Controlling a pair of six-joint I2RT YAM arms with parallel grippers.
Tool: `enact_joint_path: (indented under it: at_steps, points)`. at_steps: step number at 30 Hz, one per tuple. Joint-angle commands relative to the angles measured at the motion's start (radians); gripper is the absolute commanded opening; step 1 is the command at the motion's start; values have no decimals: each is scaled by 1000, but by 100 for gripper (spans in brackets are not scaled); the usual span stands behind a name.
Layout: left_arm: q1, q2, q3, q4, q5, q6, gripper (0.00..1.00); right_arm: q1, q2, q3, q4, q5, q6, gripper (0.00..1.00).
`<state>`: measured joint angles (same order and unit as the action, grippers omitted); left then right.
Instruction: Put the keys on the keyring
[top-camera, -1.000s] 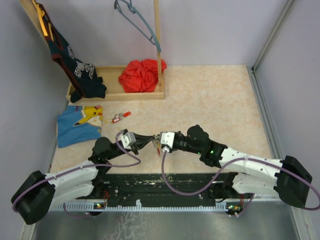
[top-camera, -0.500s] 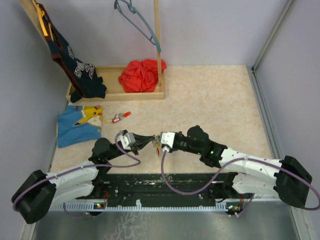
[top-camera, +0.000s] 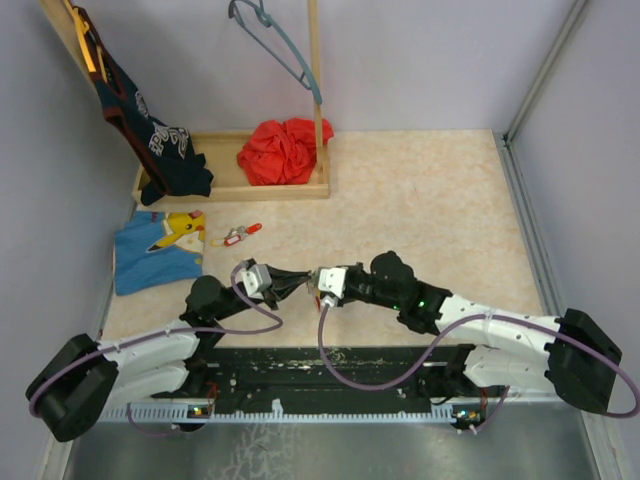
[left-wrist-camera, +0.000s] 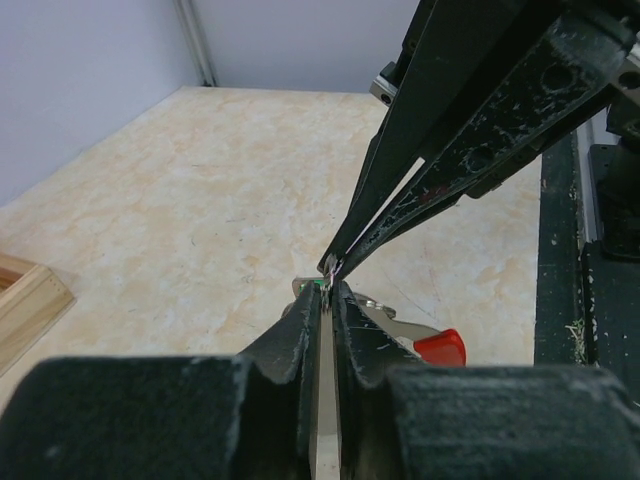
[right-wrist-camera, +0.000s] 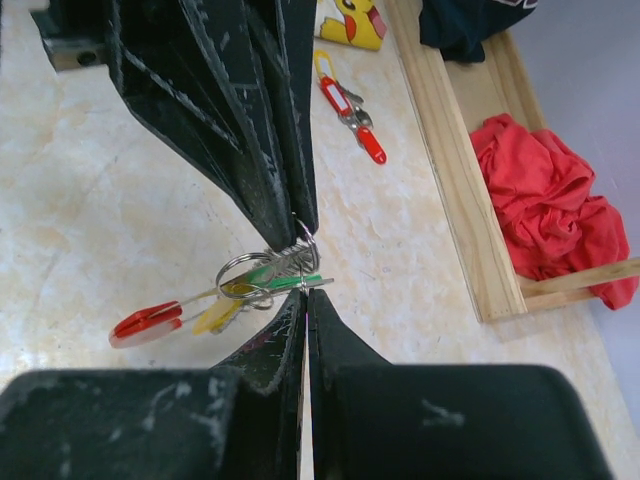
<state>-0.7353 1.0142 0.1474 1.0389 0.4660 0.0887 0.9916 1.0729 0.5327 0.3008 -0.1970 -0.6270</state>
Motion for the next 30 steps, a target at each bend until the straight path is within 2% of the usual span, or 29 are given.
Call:
enact_joint_path:
  at_steps: [1, 15, 21, 30]
  points:
    - [-1, -39, 4, -6, 8, -11, 16, 12, -23, 80, -32, 53, -59, 0]
    - [-1, -96, 91, -316, 23, -45, 34, 18, -15, 143, -120, 41, -145, 0]
    - [-1, -90, 153, -403, -28, 21, 37, 19, -14, 141, -135, 34, -171, 0]
    - [0, -41, 226, -512, 29, 123, 38, 20, -25, 143, -150, 15, -200, 0]
